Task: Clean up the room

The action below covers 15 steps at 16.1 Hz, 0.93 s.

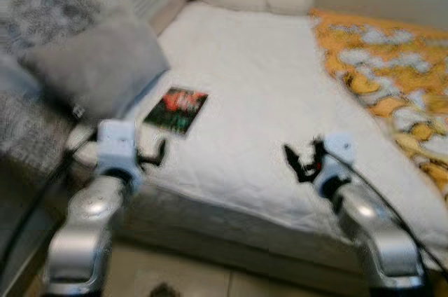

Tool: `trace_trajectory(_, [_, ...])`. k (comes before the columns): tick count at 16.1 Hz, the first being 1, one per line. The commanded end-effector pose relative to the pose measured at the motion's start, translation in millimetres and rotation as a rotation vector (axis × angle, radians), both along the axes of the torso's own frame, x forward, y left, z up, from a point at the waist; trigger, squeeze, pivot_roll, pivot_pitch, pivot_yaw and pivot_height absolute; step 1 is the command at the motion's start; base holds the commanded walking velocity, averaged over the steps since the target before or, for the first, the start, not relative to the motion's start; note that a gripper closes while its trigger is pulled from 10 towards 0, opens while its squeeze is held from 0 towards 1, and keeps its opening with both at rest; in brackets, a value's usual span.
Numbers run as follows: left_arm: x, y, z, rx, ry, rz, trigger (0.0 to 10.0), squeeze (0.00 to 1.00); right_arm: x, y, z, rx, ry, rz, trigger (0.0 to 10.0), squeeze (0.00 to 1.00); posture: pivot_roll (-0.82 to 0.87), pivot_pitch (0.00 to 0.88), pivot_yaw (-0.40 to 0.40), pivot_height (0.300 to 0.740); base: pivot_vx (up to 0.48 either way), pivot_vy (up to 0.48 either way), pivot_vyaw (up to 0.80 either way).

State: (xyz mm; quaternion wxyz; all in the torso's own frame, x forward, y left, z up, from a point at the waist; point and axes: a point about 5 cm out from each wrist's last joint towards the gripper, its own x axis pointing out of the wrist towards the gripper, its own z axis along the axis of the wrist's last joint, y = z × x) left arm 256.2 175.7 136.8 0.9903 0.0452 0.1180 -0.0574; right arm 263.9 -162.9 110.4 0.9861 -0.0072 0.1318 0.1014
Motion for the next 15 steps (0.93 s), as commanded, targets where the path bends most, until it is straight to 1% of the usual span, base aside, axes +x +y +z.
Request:
trace_trajectory(1, [0.9, 0.0, 5.1, 0.012, -0.015, -0.011, 10.0, 1.0, 2.0, 1.5, 5.4, -0.008, -0.02, 0.004, 10.0, 0.0, -0.05, 0.0, -0.056, 0.74, 0.0, -0.48, 0.8])
trace_trajectory(3, [0.3, -0.1, 4.2, 0.013, -0.013, -0.015, 10.0, 1.0, 2.0, 0.4, 4.1, -0.002, -0.022, -0.033, 10.0, 0.0, -0.05, 0.0, -0.058, 0.74, 0.0, -0.48, 0.0])
trace_trajectory(7, [1.5, -2.8, 3.9, 0.013, -0.015, -0.018, 10.0, 1.0, 6.2, -0.8, 3.6, -0.074, -0.039, -0.08, 10.0, 0.0, -0.06, 0.0, -0.058, 0.74, 0.0, -0.48, 0.0])
trace_trajectory(11, [2.9, -7.9, 2.7, 0.013, -0.015, -0.035, 10.0, 1.0, 7.3, 1.7, 3.1, -0.064, -0.028, -0.059, 10.0, 0.0, -0.07, 0.0, -0.057, 0.74, 0.0, -0.48, 0.0])
trace_trajectory(15, [3.1, -6.8, 2.6, 0.025, -0.014, -0.037, 10.0, 1.0, 5.6, 5.5, -0.5, -0.039, 0.0, -0.05, 10.0, 0.0, -0.06, 0.0, -0.058, 0.74, 0.0, -0.48, 0.0])
